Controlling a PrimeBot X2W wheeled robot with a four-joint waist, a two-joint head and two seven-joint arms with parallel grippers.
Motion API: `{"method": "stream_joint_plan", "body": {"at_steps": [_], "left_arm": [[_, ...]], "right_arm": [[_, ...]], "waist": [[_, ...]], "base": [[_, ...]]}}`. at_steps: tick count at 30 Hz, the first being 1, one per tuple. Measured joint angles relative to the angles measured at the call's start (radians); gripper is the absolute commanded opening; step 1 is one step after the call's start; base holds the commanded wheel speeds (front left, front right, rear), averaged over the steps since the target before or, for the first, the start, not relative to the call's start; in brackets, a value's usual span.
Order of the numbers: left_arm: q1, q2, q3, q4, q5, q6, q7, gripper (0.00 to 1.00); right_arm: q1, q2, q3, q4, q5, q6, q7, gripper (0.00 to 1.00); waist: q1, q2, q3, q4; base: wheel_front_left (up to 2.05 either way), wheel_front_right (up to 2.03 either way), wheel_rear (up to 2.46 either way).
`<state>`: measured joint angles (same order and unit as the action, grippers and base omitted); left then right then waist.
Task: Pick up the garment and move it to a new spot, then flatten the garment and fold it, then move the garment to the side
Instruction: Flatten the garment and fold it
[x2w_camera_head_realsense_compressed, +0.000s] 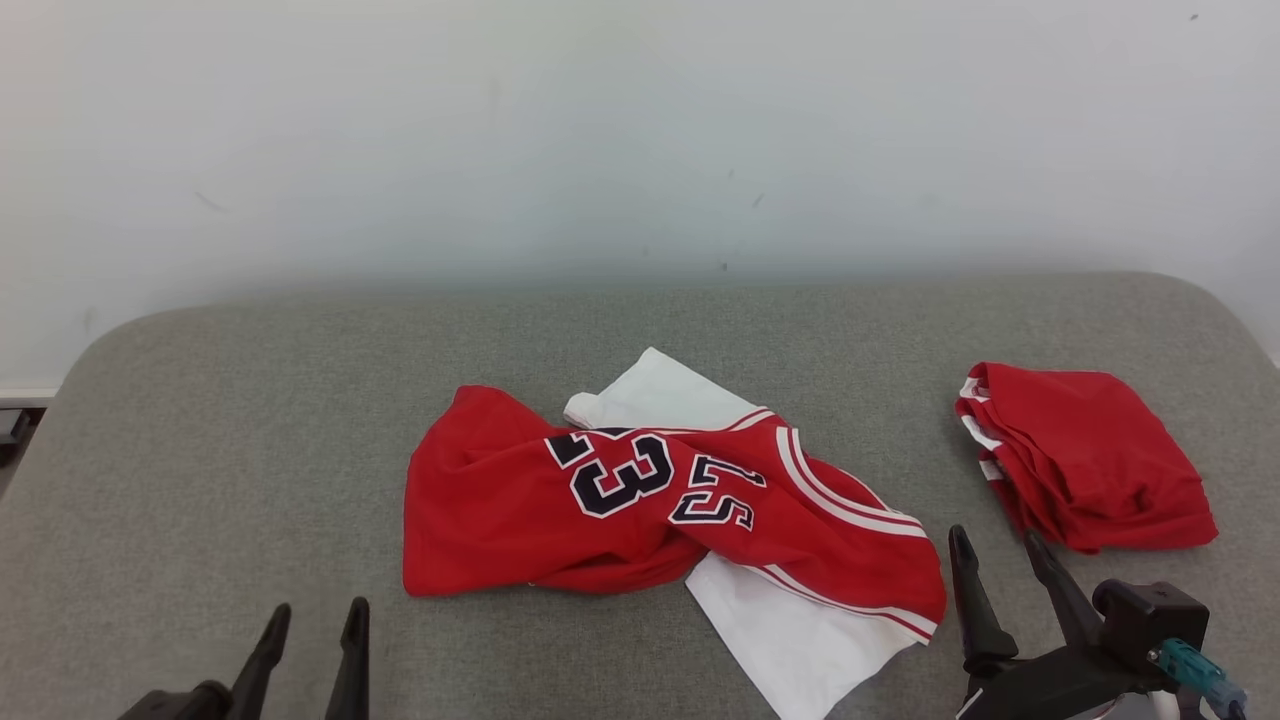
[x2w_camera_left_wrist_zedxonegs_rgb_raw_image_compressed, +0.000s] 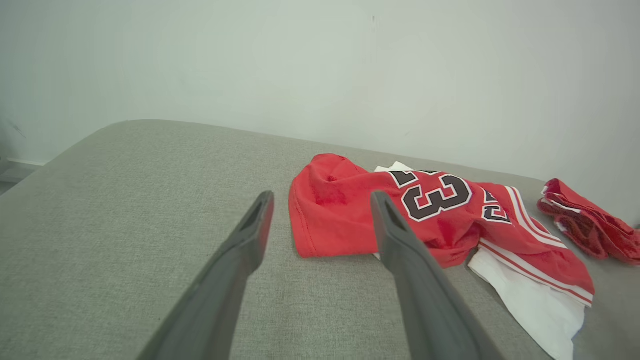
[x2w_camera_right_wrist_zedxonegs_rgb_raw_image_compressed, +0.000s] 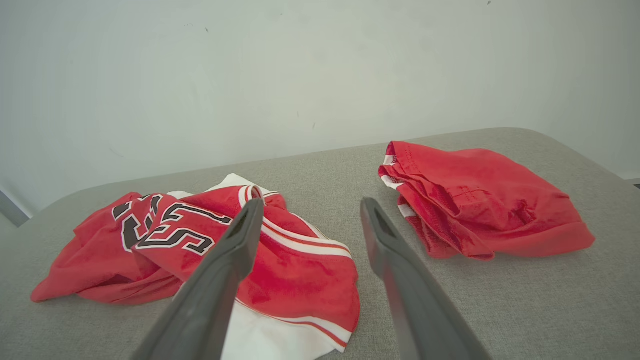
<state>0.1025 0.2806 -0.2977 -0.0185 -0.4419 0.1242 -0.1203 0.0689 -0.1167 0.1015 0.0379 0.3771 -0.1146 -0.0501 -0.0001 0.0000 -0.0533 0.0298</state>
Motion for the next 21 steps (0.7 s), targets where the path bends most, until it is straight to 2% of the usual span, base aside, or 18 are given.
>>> {"method": "stream_joint_plan", "body": {"at_steps": [8,21], "left_arm": [[-0.012,0.009,-0.07,0.034,-0.006,-0.003,0.11,1.0],[-0.216,0.065,-0.137,0.277,0.056,-0.072,0.268,1.0]], "right_arm": [[-0.024,-0.001,0.018,0.008,0.0,0.005,0.002,1.0],[-0.038,-0.022,0.028,-0.022,-0.019,0.014,0.017,1.0]], "waist": [[0.0,0.0,0.009,-0.022],[0.0002,0.0,0.076,-0.081]], "base": [[0.0,0.0,0.0],[0.0,0.0,0.0]]}}
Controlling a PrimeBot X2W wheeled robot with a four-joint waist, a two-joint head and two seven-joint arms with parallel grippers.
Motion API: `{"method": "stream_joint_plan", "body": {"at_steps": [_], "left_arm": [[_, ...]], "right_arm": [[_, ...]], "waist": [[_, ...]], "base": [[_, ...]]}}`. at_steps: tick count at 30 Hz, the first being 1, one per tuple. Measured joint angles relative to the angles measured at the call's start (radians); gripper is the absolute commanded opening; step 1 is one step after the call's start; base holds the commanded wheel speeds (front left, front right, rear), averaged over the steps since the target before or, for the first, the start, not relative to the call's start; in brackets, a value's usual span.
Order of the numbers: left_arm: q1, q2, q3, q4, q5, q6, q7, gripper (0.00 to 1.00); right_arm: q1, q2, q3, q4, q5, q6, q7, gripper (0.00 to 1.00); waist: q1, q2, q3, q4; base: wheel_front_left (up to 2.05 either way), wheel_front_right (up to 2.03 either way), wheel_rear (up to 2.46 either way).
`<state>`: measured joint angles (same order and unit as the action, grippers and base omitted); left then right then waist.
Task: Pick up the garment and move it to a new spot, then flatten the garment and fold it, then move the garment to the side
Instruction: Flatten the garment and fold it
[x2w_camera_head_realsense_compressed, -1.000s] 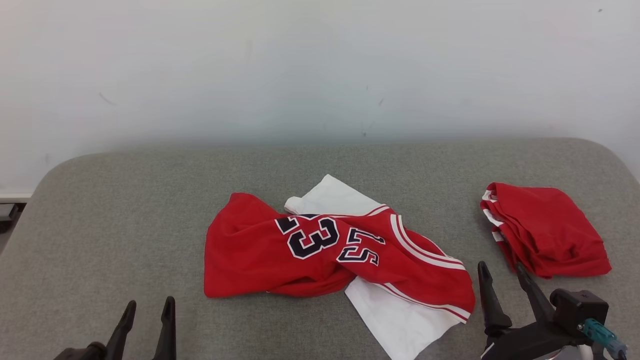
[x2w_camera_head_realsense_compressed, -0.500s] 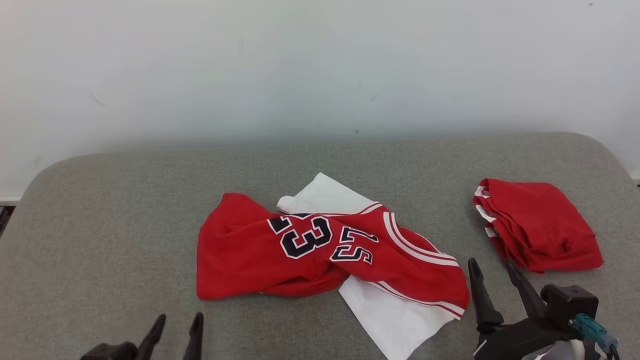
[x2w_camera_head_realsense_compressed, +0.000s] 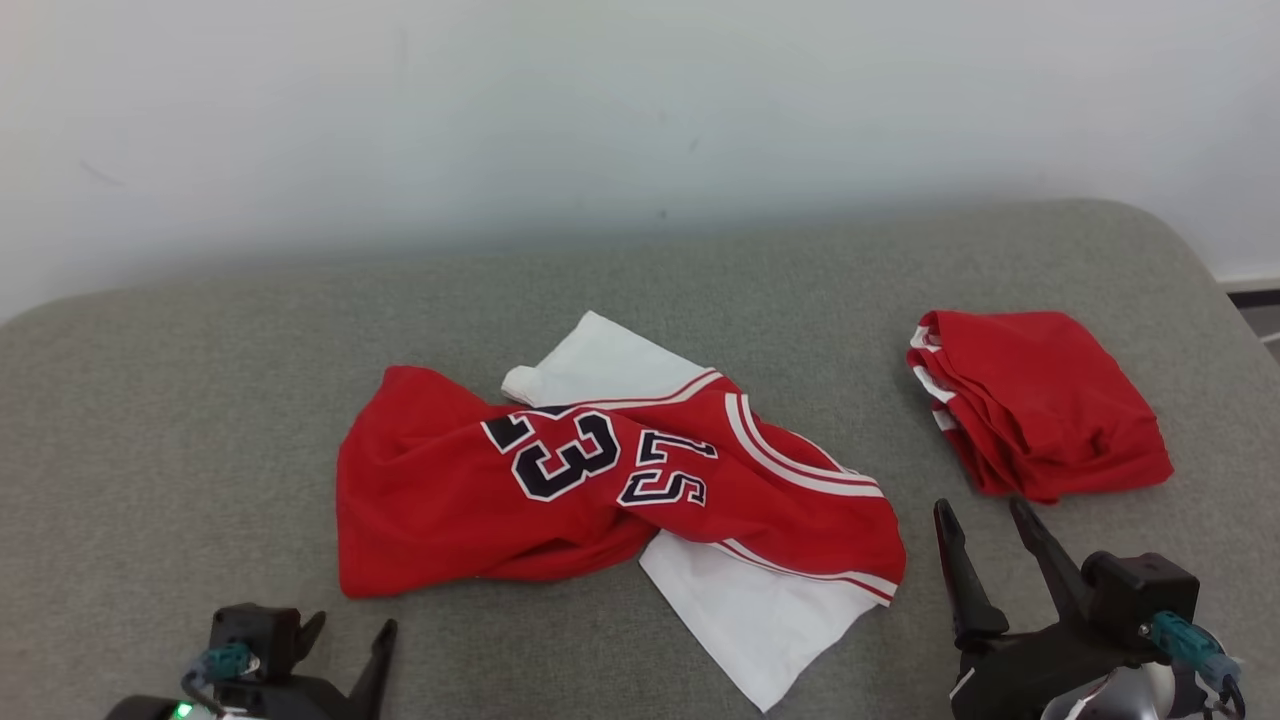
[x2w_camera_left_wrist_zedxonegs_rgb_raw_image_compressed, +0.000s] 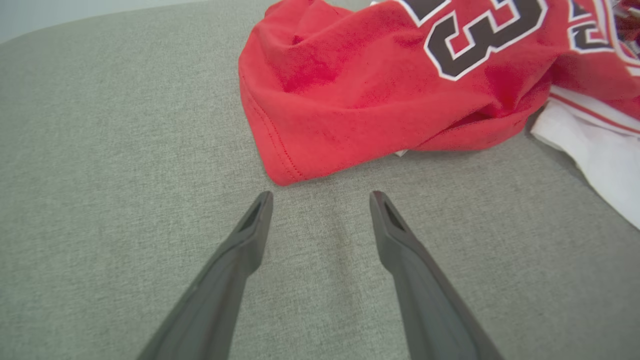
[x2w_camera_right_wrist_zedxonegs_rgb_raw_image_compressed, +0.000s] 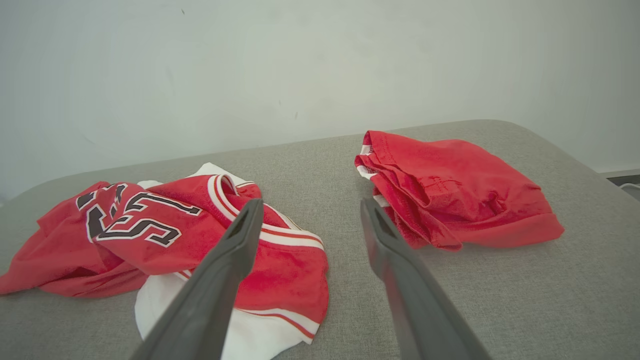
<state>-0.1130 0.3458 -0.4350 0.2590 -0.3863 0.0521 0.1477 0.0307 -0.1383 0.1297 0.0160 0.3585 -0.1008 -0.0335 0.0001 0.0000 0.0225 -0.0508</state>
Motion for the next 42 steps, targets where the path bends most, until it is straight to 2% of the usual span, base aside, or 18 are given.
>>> {"method": "stream_joint_plan", "body": {"at_steps": [7,9,17,18,19,20,21,22,25,31,35,38,42], "left_arm": [[-0.092,0.044,-0.006,0.108,0.054,-0.011,0.047,1.0],[-0.114,0.051,-0.015,0.127,0.062,-0.026,0.054,1.0],[-0.174,0.019,-0.043,0.17,0.08,-0.032,0.053,1.0],[-0.184,0.016,-0.04,0.177,0.08,-0.026,0.053,0.89],[-0.186,0.013,-0.036,0.181,0.082,-0.024,0.051,0.54],[-0.186,0.011,-0.034,0.187,0.082,-0.016,0.044,0.36],[-0.186,0.01,-0.033,0.193,0.085,-0.016,0.044,0.05],[-0.187,0.01,-0.033,0.199,0.094,-0.016,0.036,0.0],[-0.196,0.012,-0.037,0.214,0.103,-0.019,0.033,0.0],[-0.21,0.064,-0.089,0.183,0.136,-0.076,0.047,0.0],[-0.248,0.108,-0.129,0.121,0.19,-0.106,0.098,0.0],[-0.29,0.152,-0.171,0.065,0.231,-0.147,0.159,0.0],[-0.387,0.188,-0.207,0.021,0.259,-0.167,0.263,0.0]], "right_arm": [[-0.045,-0.009,-0.002,-0.023,-0.008,0.001,0.007,1.0],[-0.046,-0.011,-0.004,-0.023,-0.008,0.001,0.007,1.0],[-0.059,-0.015,-0.026,-0.021,-0.008,0.001,0.007,1.0],[-0.064,-0.015,-0.027,-0.021,-0.008,0.001,0.006,1.0],[-0.064,-0.015,-0.027,-0.021,-0.008,0.001,0.006,1.0],[-0.064,-0.014,-0.027,-0.019,-0.008,0.001,0.006,1.0],[-0.064,-0.014,-0.026,-0.019,-0.008,0.001,0.006,1.0],[-0.064,-0.012,-0.025,-0.018,-0.008,0.001,0.005,1.0],[-0.064,-0.011,-0.025,-0.013,-0.008,0.0,0.002,1.0],[-0.063,-0.008,-0.026,-0.002,-0.008,-0.001,0.001,1.0],[-0.061,-0.001,-0.024,0.011,-0.008,-0.002,-0.002,1.0],[-0.059,0.004,-0.023,0.012,-0.008,-0.002,-0.002,1.0],[-0.06,0.006,-0.008,0.015,-0.008,-0.002,-0.002,1.0]], "waist": [[0.0001,0.0001,0.06,-0.04],[0.0,0.0001,0.076,-0.053],[0.0001,0.0001,0.122,-0.085],[0.0001,0.0001,0.125,-0.086],[0.0001,0.0001,0.128,-0.087],[0.0001,0.0001,0.129,-0.087],[0.0001,0.0001,0.128,-0.085],[0.0001,0.0001,0.128,-0.084],[0.0,0.0001,0.122,-0.078],[-0.0001,0.0001,0.106,-0.062],[-0.0001,0.0001,0.093,-0.054],[-0.0002,0.0,0.083,-0.05],[-0.0002,0.0,0.079,-0.053]], "base": [[0.0,0.0,0.0],[0.0,0.0,0.0],[0.0,0.0,0.0],[0.0,0.0,0.0],[0.0,0.0,0.0],[0.0,0.0,0.0],[0.0,0.0,0.0],[0.0,0.0,0.0],[0.0,0.0,0.0],[0.0,0.0,0.0],[0.0,0.0,0.0],[0.0,0.0,0.0],[0.0,0.0,0.0]]}}
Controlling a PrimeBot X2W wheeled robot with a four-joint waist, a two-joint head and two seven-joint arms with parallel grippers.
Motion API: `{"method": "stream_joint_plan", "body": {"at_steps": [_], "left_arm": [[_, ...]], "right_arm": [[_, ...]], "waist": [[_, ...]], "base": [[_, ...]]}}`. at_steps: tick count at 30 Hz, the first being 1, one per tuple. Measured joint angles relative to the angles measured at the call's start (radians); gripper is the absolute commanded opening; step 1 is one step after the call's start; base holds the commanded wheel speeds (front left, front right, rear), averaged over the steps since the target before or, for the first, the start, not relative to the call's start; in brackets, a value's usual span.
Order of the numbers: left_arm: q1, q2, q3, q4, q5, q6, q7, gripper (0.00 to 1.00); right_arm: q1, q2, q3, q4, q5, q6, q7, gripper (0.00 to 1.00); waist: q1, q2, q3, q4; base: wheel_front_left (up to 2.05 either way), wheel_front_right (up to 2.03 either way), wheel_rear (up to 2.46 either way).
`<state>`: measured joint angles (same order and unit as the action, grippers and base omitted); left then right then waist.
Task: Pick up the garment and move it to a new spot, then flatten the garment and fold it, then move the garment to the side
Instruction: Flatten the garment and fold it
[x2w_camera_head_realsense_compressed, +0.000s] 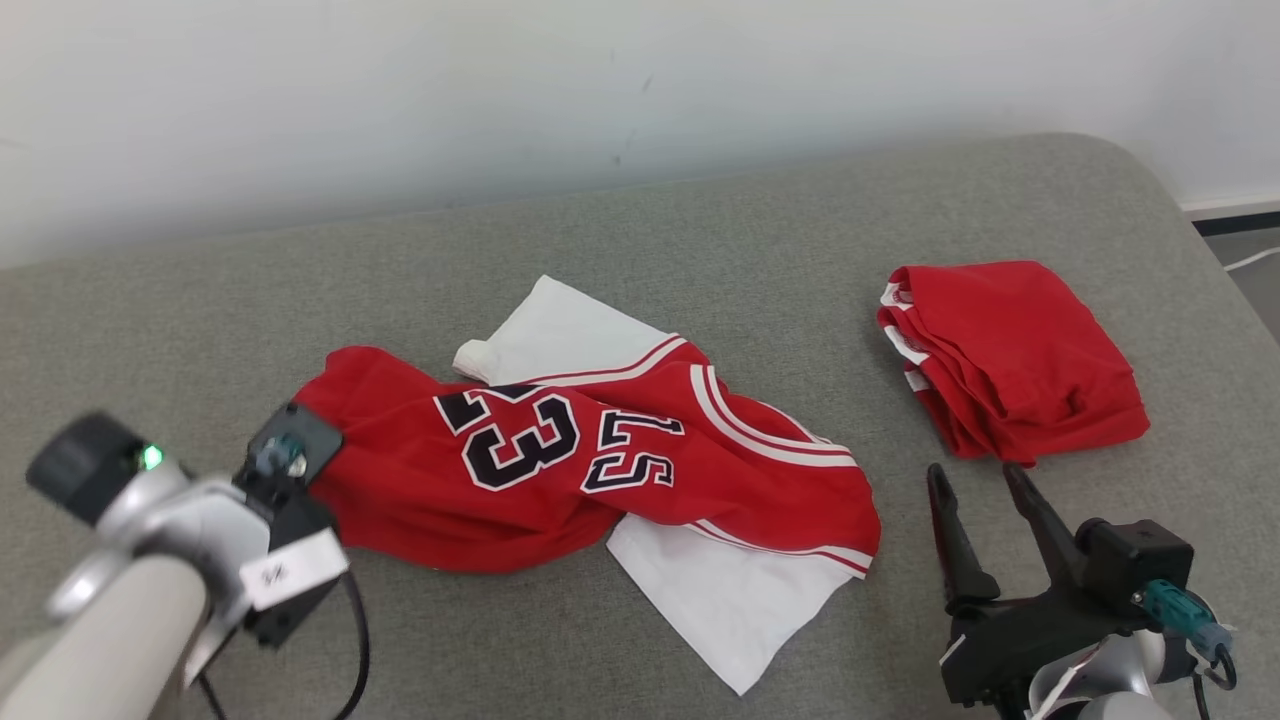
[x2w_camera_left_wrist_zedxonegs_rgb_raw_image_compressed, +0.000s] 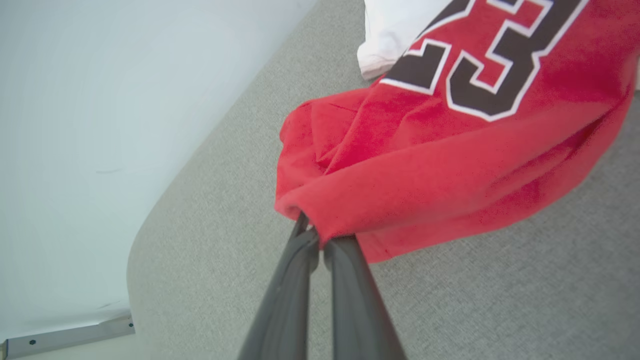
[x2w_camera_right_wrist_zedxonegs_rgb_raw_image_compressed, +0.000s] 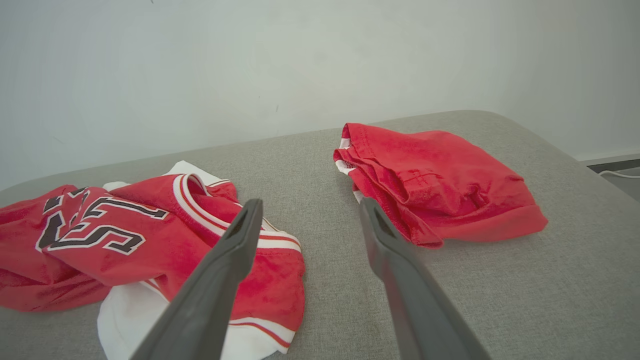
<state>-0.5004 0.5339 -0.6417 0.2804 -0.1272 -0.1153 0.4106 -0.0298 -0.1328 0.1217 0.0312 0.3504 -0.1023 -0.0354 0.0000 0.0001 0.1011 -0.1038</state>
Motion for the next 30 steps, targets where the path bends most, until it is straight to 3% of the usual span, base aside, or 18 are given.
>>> {"method": "stream_joint_plan", "body": {"at_steps": [2,4,5,6,10,11,19,30], "left_arm": [[-0.066,0.011,-0.026,-0.012,0.02,-0.009,0.051,0.0],[-0.143,0.006,-0.056,-0.017,0.039,-0.016,0.087,0.29],[-0.186,-0.003,-0.063,-0.01,0.041,-0.017,0.109,0.71],[-0.231,-0.013,-0.07,0.005,0.04,-0.017,0.127,1.0],[-0.344,-0.064,-0.089,0.087,0.025,-0.017,0.133,1.0],[-0.359,-0.074,-0.134,0.12,0.012,-0.017,0.133,1.0],[-0.379,-0.123,-0.253,0.217,-0.057,-0.017,0.106,1.0],[-0.41,-0.127,-0.237,0.346,-0.152,-0.017,0.081,1.0]], "right_arm": [[0.0,0.006,0.013,0.0,0.0,0.002,0.0,1.0],[-0.001,0.01,0.023,-0.001,0.0,0.006,0.0,1.0],[-0.001,0.012,0.029,-0.001,0.0,0.006,0.001,1.0],[-0.003,0.014,0.037,0.0,0.0,0.01,0.002,1.0],[-0.038,0.028,0.066,0.002,0.0,0.021,0.007,1.0],[-0.05,0.034,0.071,0.002,0.0,0.023,0.009,1.0],[-0.059,0.027,0.023,0.013,0.001,0.022,-0.003,1.0],[-0.06,0.024,0.017,0.041,0.001,0.019,-0.018,1.0]], "waist": [[0.0,0.0,0.001,-0.007],[0.0,0.0,0.005,-0.015],[0.0,0.0,0.007,-0.02],[0.0001,0.0,0.011,-0.025],[0.0,0.0,0.027,-0.052],[0.0001,0.0,0.036,-0.069],[0.0002,0.0001,0.084,-0.119],[0.0,0.0,0.077,-0.074]], "base": [[0.0,0.0,0.0],[0.0,0.0,0.0],[0.0,0.0,0.0],[0.0,0.0,0.0],[0.0,0.0,0.0],[0.0,0.0,0.0],[0.0,0.0,0.0],[0.0,0.0,0.0]]}}
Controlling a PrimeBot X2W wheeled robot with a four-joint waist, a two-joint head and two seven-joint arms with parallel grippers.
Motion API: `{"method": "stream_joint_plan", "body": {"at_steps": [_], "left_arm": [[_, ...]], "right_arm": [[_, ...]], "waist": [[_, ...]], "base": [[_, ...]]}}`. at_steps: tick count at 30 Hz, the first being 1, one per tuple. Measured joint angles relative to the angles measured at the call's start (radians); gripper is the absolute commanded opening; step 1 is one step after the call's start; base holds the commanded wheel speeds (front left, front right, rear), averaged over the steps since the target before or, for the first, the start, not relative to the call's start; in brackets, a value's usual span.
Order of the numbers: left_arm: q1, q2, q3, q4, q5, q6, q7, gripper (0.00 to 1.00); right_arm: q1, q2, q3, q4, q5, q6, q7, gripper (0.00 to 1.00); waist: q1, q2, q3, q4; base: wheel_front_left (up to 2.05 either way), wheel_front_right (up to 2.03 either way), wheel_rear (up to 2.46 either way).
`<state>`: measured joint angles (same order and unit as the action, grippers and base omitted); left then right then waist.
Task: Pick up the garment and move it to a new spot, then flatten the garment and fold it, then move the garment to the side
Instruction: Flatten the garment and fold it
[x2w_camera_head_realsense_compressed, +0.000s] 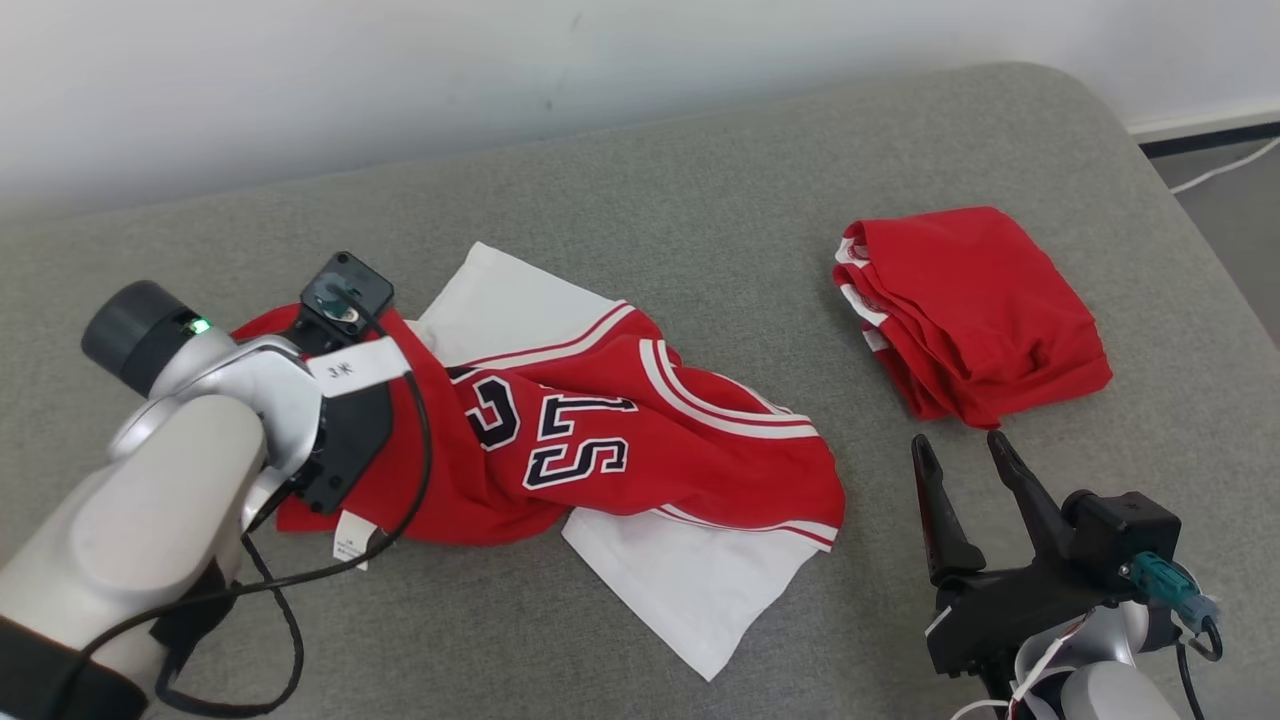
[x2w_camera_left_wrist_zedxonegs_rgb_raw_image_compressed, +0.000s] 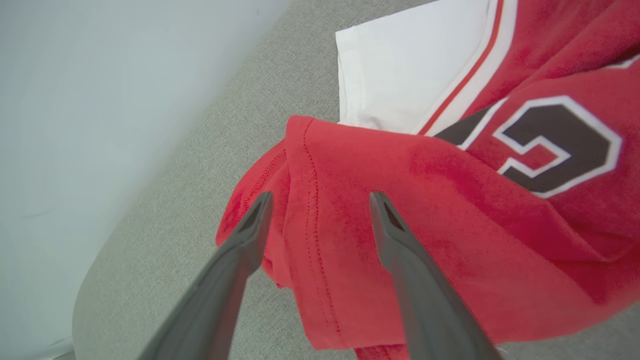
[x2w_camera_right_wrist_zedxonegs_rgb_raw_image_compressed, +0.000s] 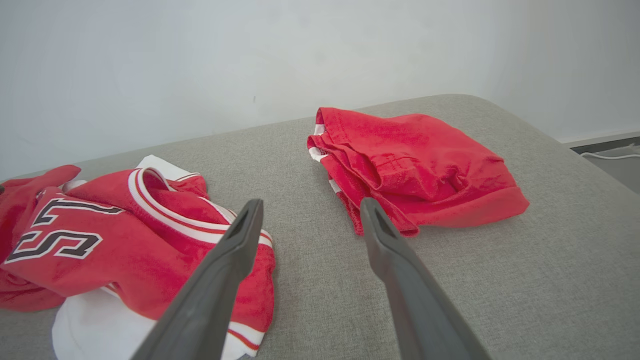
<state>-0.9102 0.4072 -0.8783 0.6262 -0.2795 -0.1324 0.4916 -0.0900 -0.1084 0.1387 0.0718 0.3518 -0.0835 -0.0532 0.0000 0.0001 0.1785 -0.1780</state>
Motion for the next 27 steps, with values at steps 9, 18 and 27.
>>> {"method": "stream_joint_plan", "body": {"at_steps": [9,18,27], "left_arm": [[0.055,0.047,0.053,0.056,-0.081,0.0,0.022,1.0],[0.116,0.059,0.051,0.062,-0.137,0.0,0.04,1.0],[0.131,0.072,0.045,0.036,-0.194,0.0,0.043,1.0]], "right_arm": [[0.004,-0.006,0.01,0.007,0.0,0.001,0.0,1.0],[0.023,-0.011,0.013,-0.005,0.0,0.002,0.0,1.0],[0.022,-0.019,0.013,-0.018,0.0,0.002,0.0,1.0]], "waist": [[-0.0001,0.0,-0.037,0.028],[0.0,0.0,-0.033,0.029],[0.0,0.0,-0.014,0.027]], "base": [[0.0,0.0,0.0],[0.0,0.0,0.0],[0.0,0.0,0.0]]}}
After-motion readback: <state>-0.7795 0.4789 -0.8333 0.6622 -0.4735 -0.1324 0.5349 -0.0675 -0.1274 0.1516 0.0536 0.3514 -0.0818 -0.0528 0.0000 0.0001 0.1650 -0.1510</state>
